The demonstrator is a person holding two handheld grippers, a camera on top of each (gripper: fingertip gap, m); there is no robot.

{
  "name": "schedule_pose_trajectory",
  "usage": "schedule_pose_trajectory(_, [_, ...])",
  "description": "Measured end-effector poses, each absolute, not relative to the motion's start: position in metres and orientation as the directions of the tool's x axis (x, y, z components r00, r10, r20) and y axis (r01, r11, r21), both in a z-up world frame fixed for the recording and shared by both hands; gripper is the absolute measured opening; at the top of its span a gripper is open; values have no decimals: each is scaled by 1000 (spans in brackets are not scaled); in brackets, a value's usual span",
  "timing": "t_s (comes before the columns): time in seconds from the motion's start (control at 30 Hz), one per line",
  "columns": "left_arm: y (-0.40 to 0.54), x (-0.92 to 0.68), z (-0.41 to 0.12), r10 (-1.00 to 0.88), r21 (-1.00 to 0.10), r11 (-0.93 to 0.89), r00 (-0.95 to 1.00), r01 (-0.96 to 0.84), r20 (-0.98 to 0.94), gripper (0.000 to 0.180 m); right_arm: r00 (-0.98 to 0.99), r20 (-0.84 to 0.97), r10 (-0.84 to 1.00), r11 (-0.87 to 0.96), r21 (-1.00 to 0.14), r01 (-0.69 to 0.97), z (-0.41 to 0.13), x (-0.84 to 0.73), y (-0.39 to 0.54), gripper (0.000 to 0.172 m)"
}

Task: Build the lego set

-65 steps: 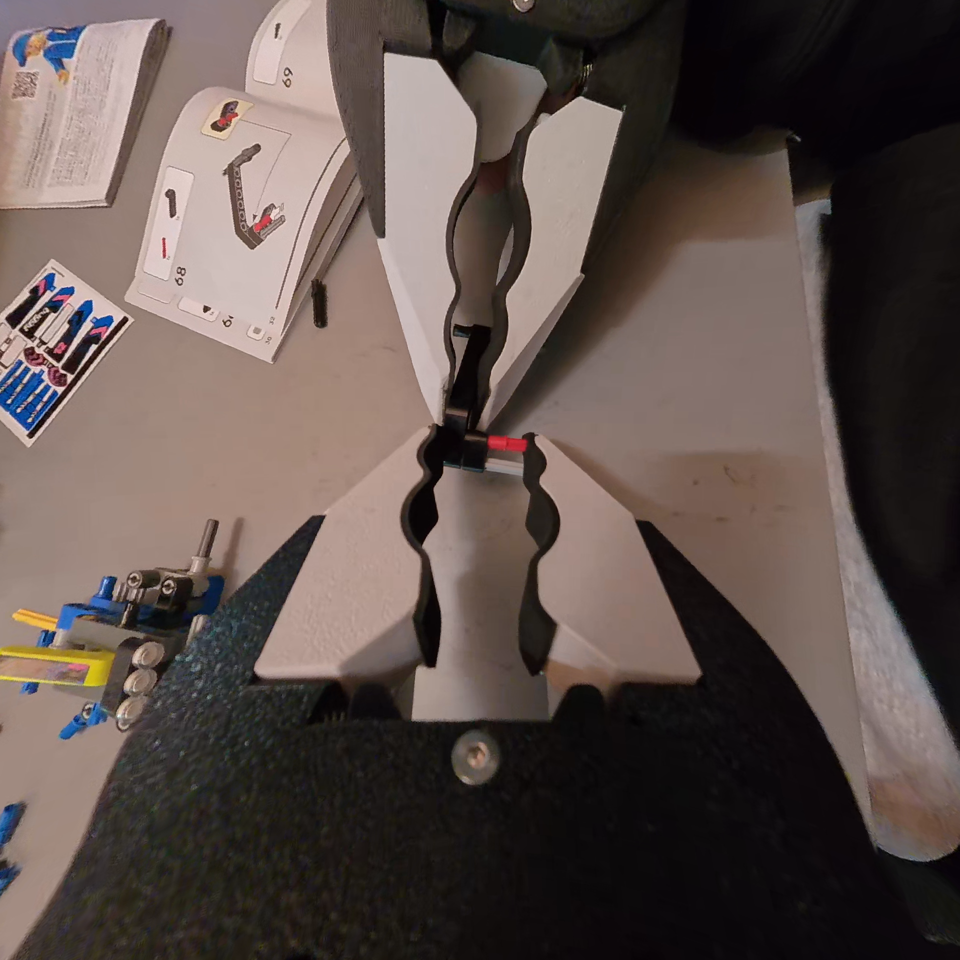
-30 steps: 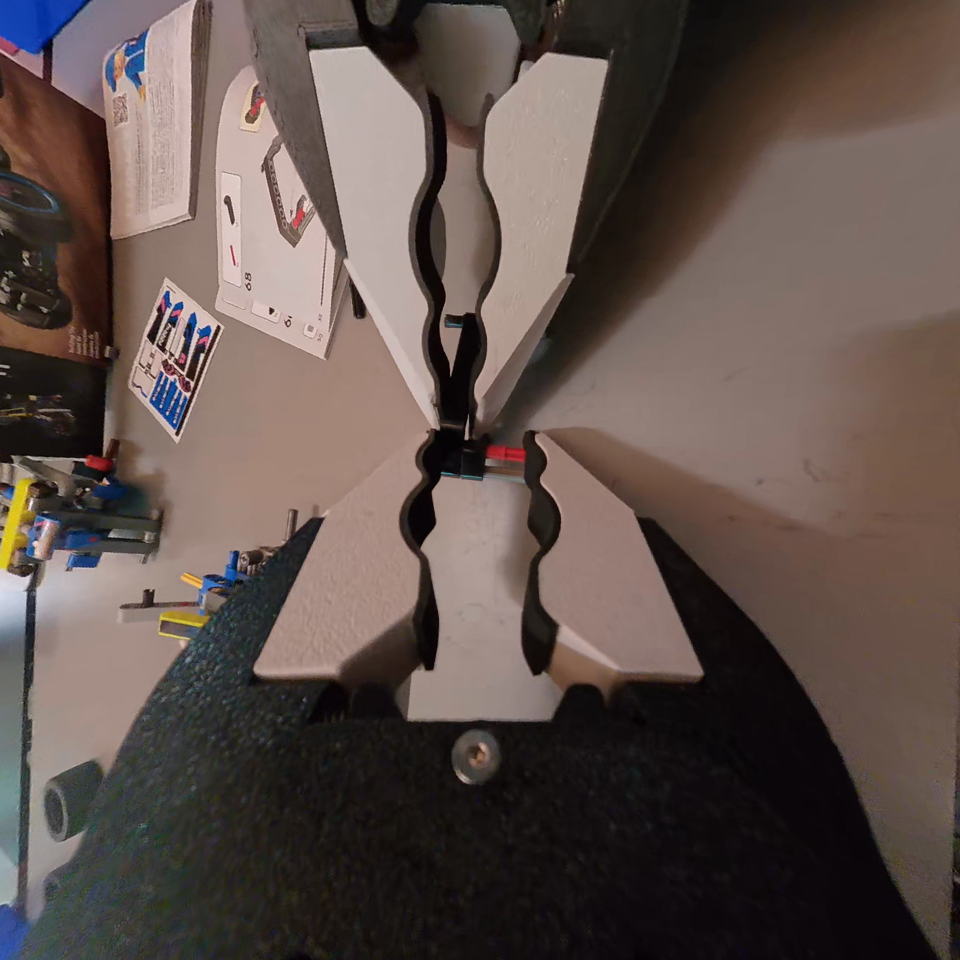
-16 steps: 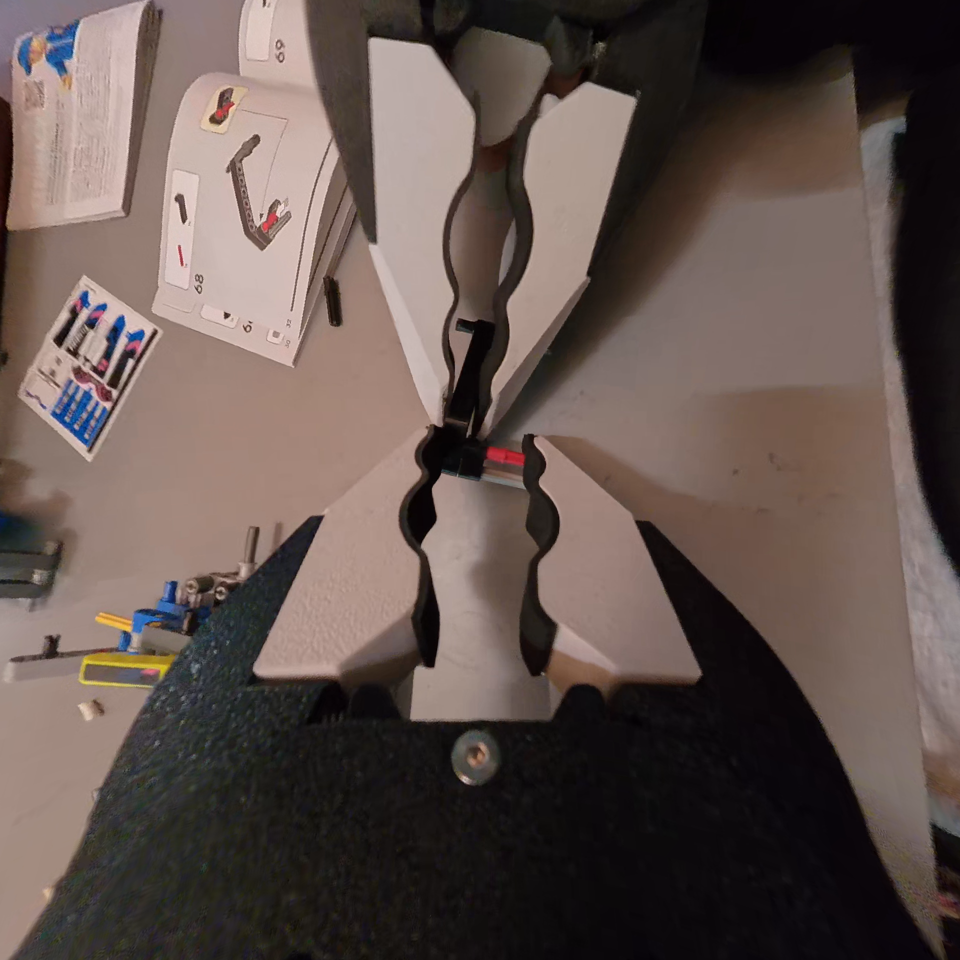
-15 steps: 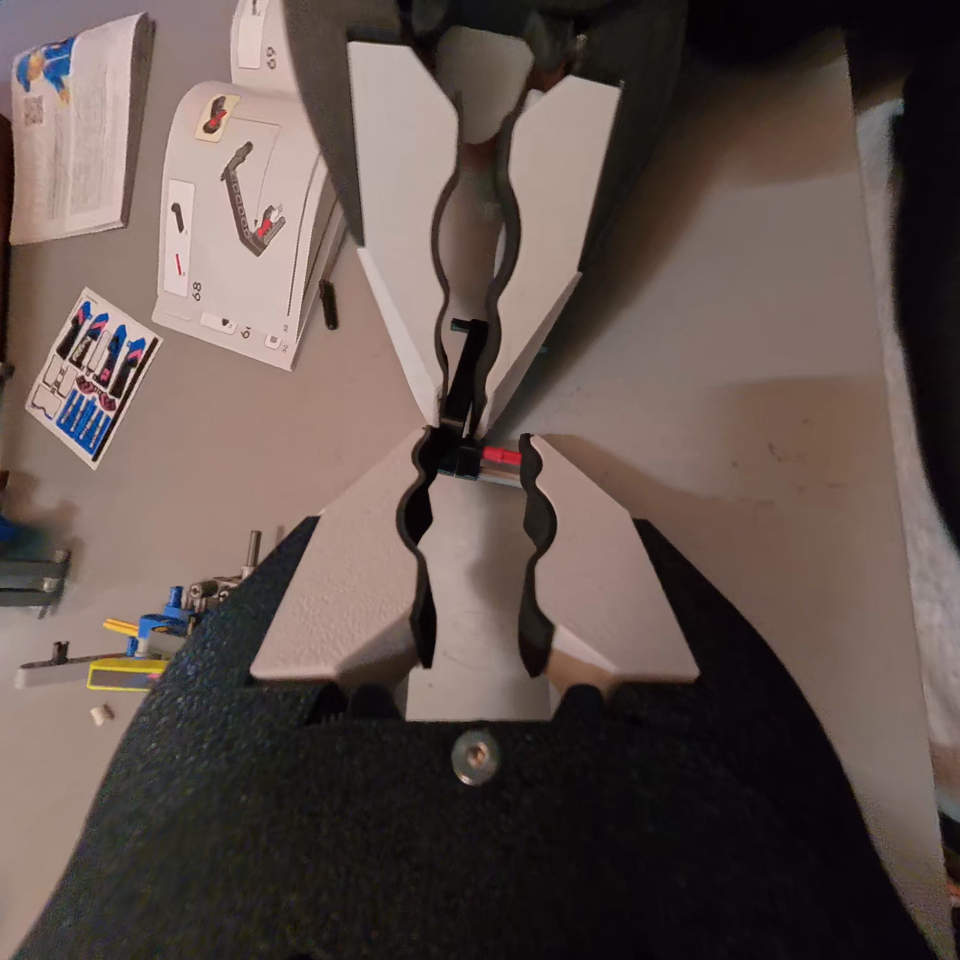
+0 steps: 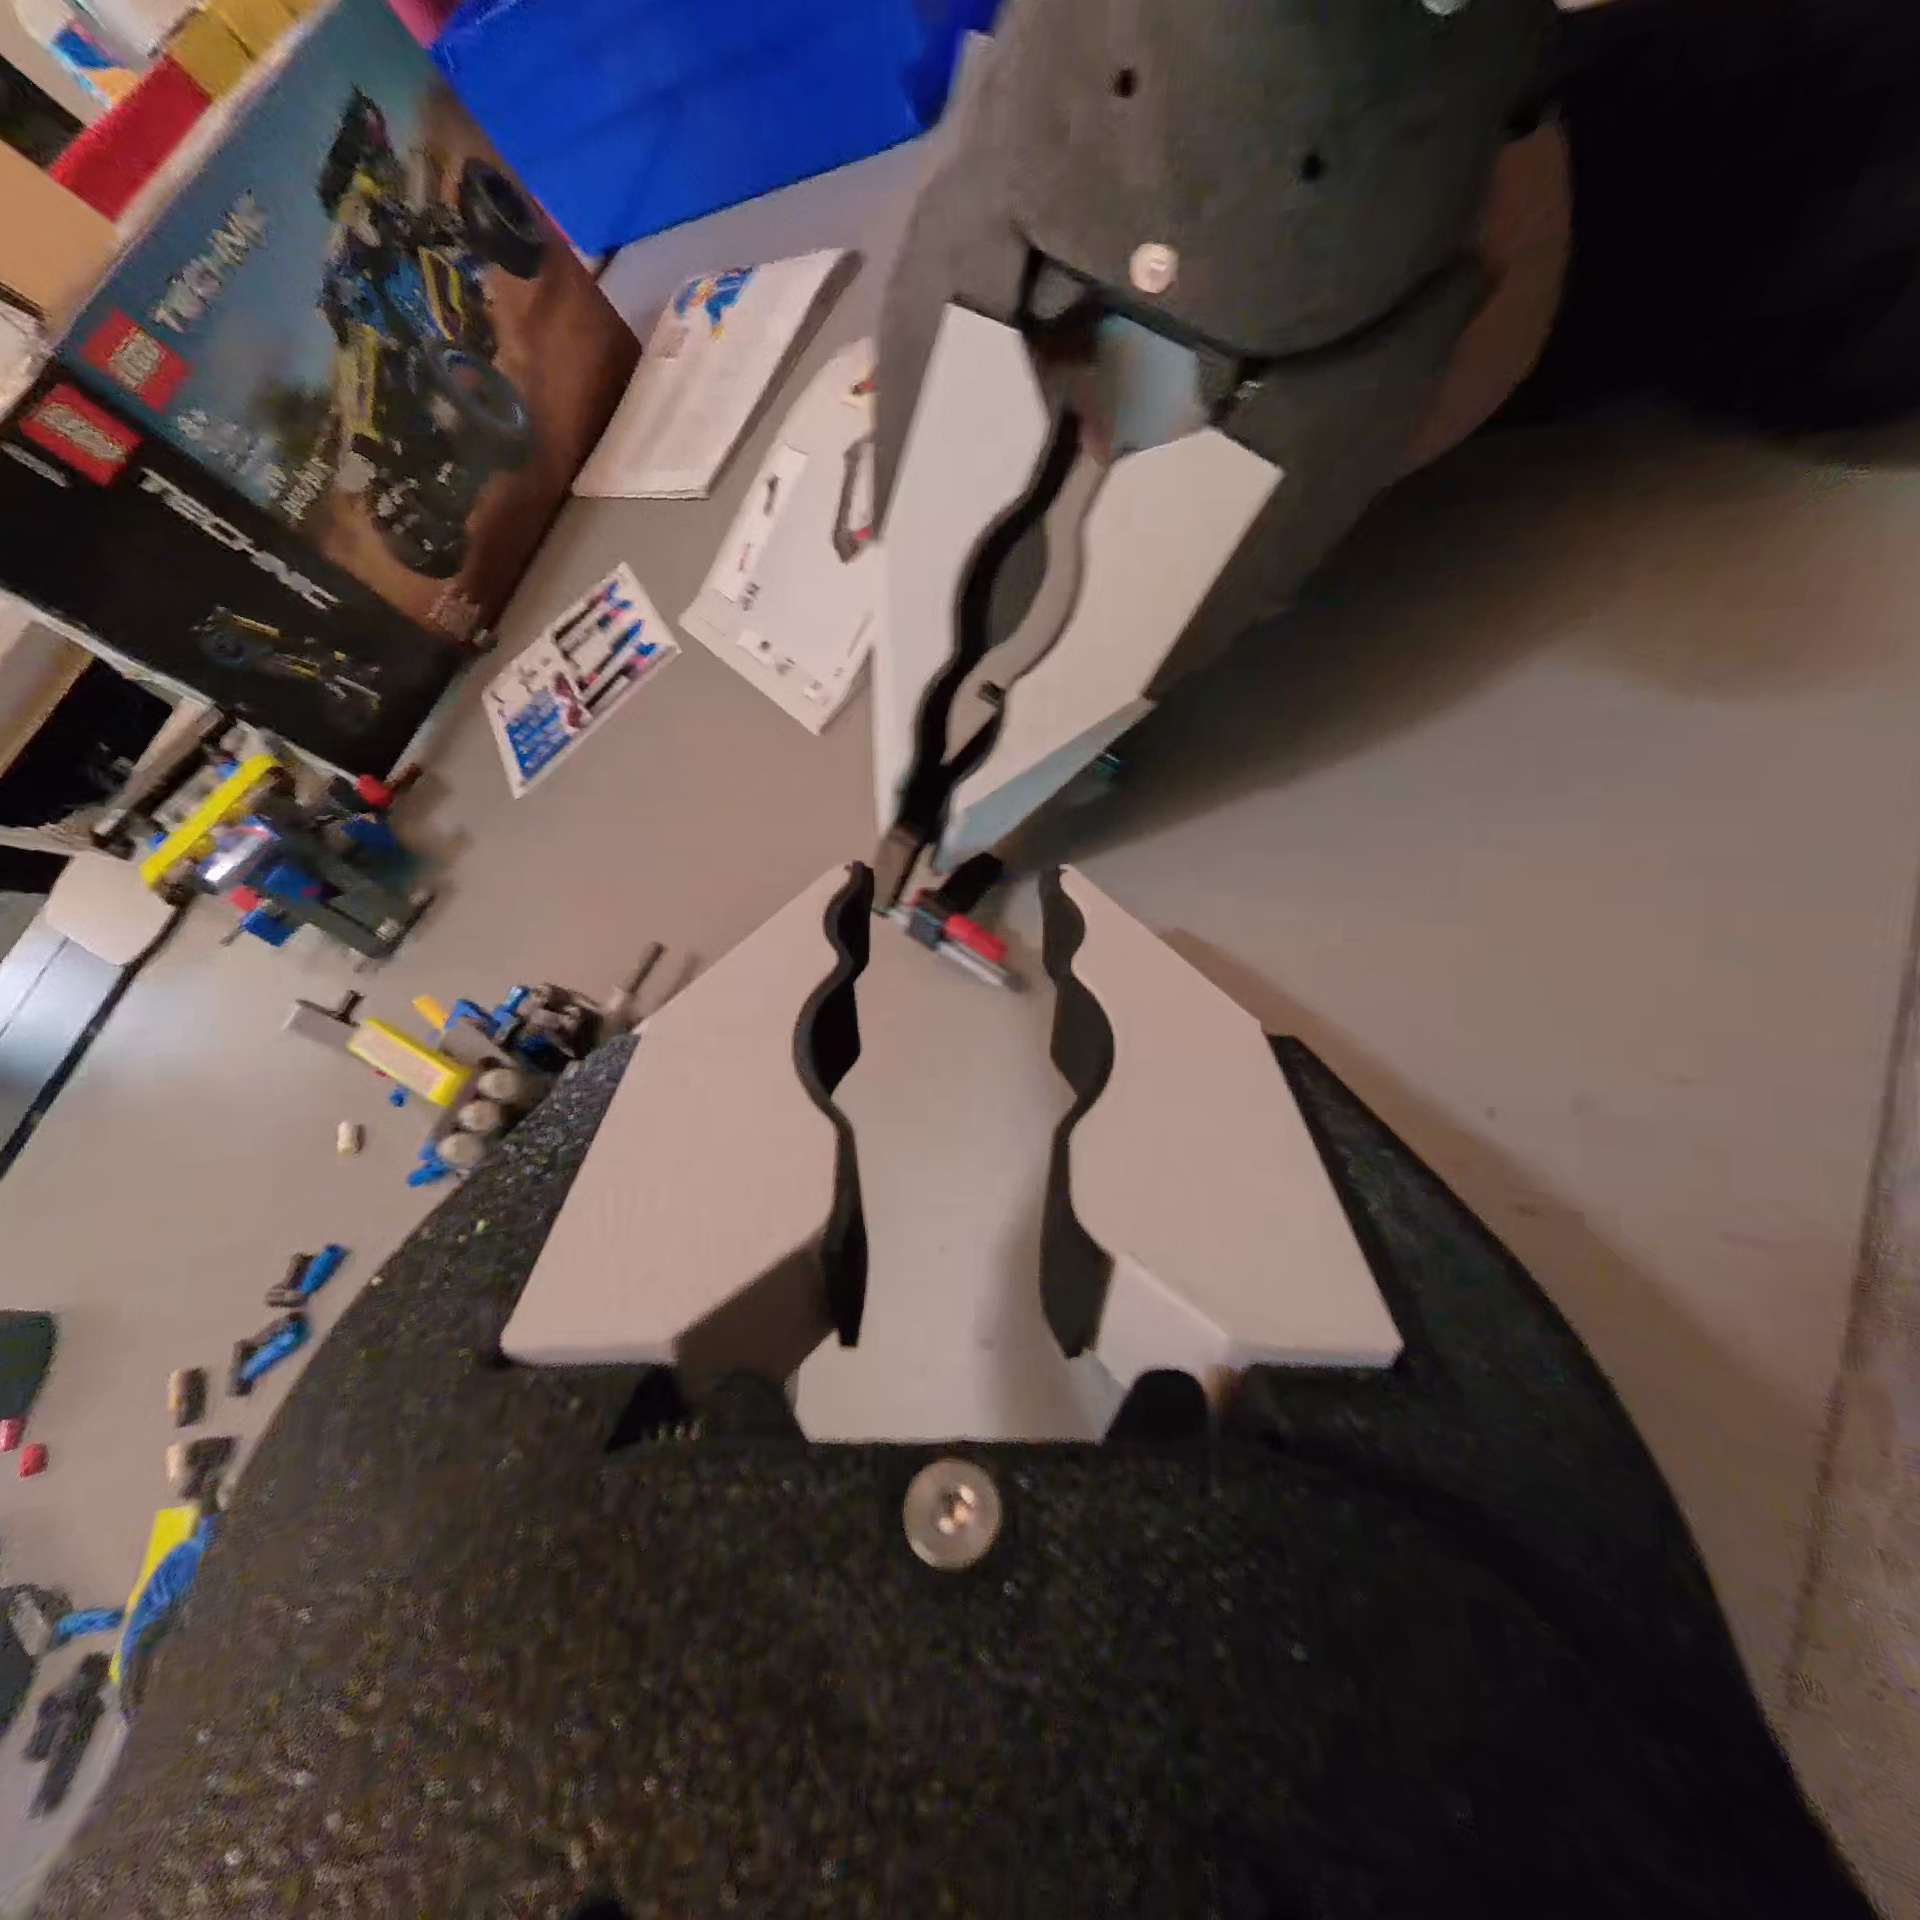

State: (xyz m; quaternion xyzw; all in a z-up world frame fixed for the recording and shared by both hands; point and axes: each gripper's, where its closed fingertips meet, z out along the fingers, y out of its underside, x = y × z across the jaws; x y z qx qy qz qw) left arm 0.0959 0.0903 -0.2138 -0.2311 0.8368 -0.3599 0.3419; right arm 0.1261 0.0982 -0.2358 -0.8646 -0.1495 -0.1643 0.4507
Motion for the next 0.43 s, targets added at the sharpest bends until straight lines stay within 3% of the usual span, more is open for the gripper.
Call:
schedule_pose_trajectory(0.2, [103,89,-243,-689,-667,676,-590,-313,-421,20,897,419,142,-554,-718,423,-239,122,98,6])
schedule_pose_trajectory(0.43, [100,98,-248,-766,-703,586,-559,-402,-318,10,945,302,124,-609,-729,313,-245,123,98,6])
